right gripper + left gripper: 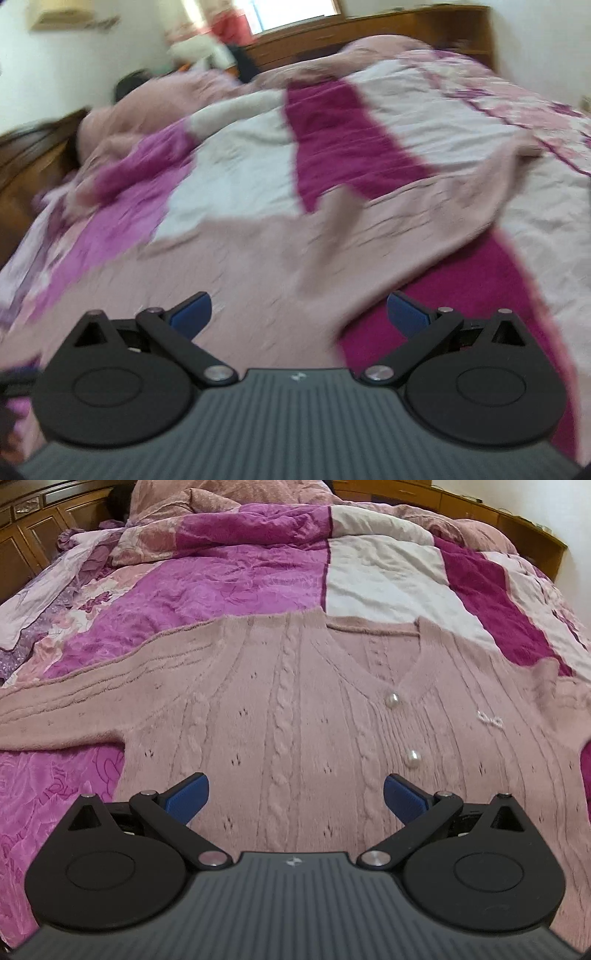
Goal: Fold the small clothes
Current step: 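Grasp the cardigan sleeve cuff with the right gripper and lift it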
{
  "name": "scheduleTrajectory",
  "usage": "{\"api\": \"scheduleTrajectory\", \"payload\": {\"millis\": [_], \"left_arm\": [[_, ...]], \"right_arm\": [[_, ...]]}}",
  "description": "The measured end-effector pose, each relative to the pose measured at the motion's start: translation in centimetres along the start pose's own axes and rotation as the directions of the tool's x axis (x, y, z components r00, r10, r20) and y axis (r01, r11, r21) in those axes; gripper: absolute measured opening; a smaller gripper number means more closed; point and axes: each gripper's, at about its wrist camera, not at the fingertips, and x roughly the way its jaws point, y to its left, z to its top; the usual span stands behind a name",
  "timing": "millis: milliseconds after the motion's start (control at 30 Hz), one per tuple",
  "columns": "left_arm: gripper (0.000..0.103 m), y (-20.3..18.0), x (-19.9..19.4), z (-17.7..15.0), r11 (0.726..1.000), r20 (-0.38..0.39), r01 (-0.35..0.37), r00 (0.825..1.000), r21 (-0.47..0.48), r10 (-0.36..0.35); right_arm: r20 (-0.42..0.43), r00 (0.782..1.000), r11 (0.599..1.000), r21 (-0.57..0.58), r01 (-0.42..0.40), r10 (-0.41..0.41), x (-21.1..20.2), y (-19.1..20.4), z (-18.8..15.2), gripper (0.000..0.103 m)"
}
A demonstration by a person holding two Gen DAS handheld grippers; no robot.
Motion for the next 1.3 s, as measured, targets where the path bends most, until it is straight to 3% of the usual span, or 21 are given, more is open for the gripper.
{"api": "scheduleTrajectory", "payload": {"millis": [267,500,700,900,933,967,1000,1033,1067,1133,1300], "left_arm": [[0.103,-0.5,2.2,0.4,0.999,-0.04,-0.027,0.999,-0.016,0.027],[0.103,-0.6,3.8,0.5,0.996,-0.058,-0.067,0.996,-0.054,0.064],[0.103,-0.6,5.2,0.6,0.994,-0.088,-0.095,0.992,-0.059,0.089],[0.103,-0.9,6.0,0.3,0.992,-0.103,-0.117,0.988,-0.038,0.113],[0.103,-1.0,6.0,0.3,0.992,-0.102,-0.119,0.988,-0.033,0.115],[0.103,-1.0,6.1,0.2,0.992,-0.101,-0.119,0.988,-0.03,0.116],[0.103,-1.0,6.1,0.2,0.992,-0.1,-0.119,0.988,-0.029,0.116],[0.103,-1.0,6.1,0.3,0.993,-0.1,-0.119,0.988,-0.027,0.115],[0.103,-1.0,6.1,0.3,0.993,-0.099,-0.117,0.989,-0.026,0.114],[0.103,-0.9,6.0,0.2,0.993,-0.096,-0.115,0.989,-0.023,0.112],[0.103,-0.9,5.6,0.2,0.993,-0.091,-0.115,0.989,-0.018,0.113]], "right_arm": [[0.065,0.989,0.991,0.01,0.133,-0.134,4.2,-5.4,3.8,0.103],[0.067,0.96,0.962,0.002,0.272,-0.272,8.2,-9.2,5.6,0.103],[0.011,0.976,0.973,0.088,0.214,-0.215,11.3,-11.9,5.9,0.103],[0.058,0.982,0.976,0.14,0.168,-0.177,12.8,-12.9,6.0,0.1],[0.064,0.981,0.976,0.136,0.172,-0.182,12.9,-12.9,6.1,0.089],[0.067,0.977,0.973,0.132,0.19,-0.2,13.0,-13.0,6.3,0.072],[0.064,0.974,0.969,0.131,0.208,-0.217,13.1,-13.1,6.4,0.068],[0.064,0.974,0.969,0.137,0.208,-0.218,13.0,-13.3,6.5,0.056],[0.065,0.975,0.969,0.149,0.199,-0.211,12.8,-13.5,6.7,0.037],[0.066,0.979,0.968,0.172,0.18,-0.194,12.2,-13.9,7.0,0.02],[0.152,0.97,0.978,0.114,0.176,-0.192,8.9,-12.6,7.7,0.016]]}}
